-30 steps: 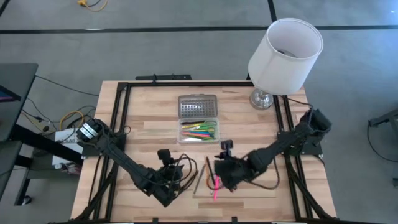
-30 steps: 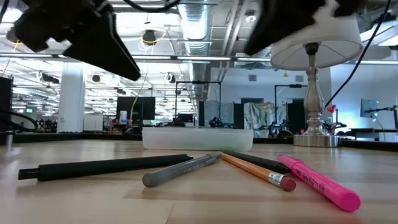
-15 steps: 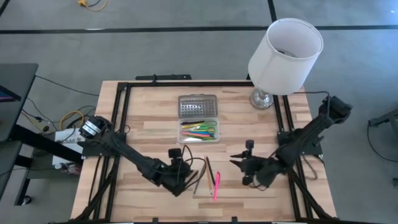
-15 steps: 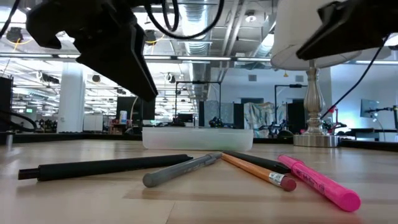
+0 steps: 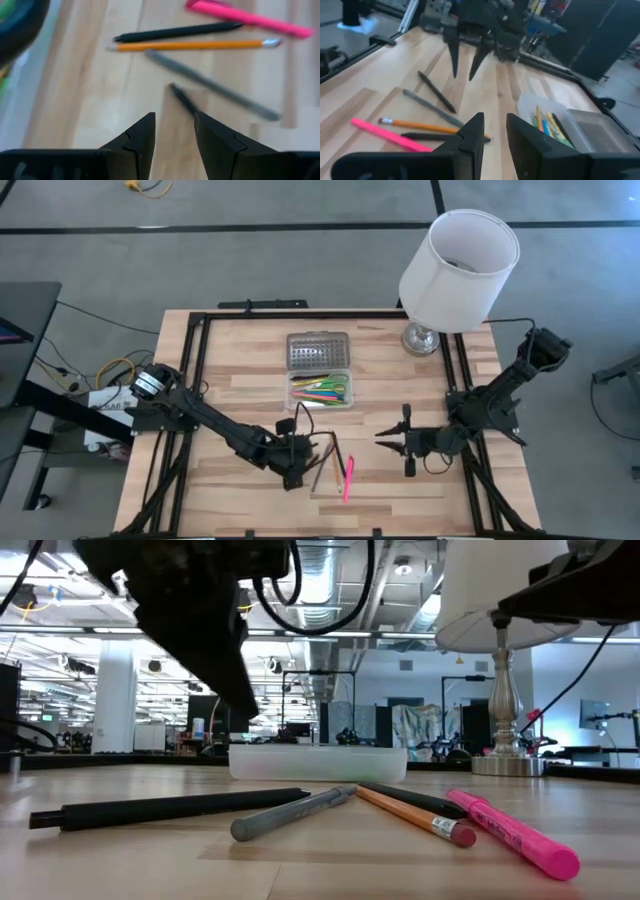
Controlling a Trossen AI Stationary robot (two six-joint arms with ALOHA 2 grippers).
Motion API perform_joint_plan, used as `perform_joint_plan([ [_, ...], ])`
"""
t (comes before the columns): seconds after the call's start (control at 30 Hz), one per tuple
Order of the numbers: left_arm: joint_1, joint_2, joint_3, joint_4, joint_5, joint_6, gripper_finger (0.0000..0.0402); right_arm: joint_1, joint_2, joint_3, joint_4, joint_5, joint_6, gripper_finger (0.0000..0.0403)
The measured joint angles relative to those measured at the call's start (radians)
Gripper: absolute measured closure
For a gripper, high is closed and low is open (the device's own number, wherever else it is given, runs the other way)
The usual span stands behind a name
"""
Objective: Pick & place school supplies into a supply box
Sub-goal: Put the left black pen into the black supply box
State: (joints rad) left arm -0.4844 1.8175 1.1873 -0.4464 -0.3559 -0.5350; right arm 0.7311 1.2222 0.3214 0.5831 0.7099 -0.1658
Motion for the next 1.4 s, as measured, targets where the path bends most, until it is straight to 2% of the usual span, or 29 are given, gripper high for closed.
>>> perform_joint_plan([
  [0.2,0.001,0.001,0.000,0.074,0.057,-0.002,0.0270,0.000,0.015,0.000,0.006,-0.003,-0.001,0.0326],
  [0.4,0.002,0.099,0.000,0.147,0.089,-0.054,0.0270,0.003,0.015,0.000,0.009,-0.005,0.001,0.0326],
  [0.67,0.001,0.147,0.000,0.142,0.110,-0.086,0.0270,0.002,0.016,0.000,0.009,-0.006,0.007,0.0326],
  [1.0,0.001,0.142,0.006,-0.021,0.143,-0.161,0.0270,0.002,0.016,0.000,0.009,-0.006,0.008,0.0326],
  [1.23,0.001,0.140,0.007,-0.096,0.181,-0.151,0.0271,0.002,0.016,0.000,0.009,-0.007,0.019,0.0326],
  [1.4,0.002,0.141,0.007,-0.137,0.208,-0.088,0.0291,0.001,0.016,0.000,0.009,-0.007,0.027,0.0326],
])
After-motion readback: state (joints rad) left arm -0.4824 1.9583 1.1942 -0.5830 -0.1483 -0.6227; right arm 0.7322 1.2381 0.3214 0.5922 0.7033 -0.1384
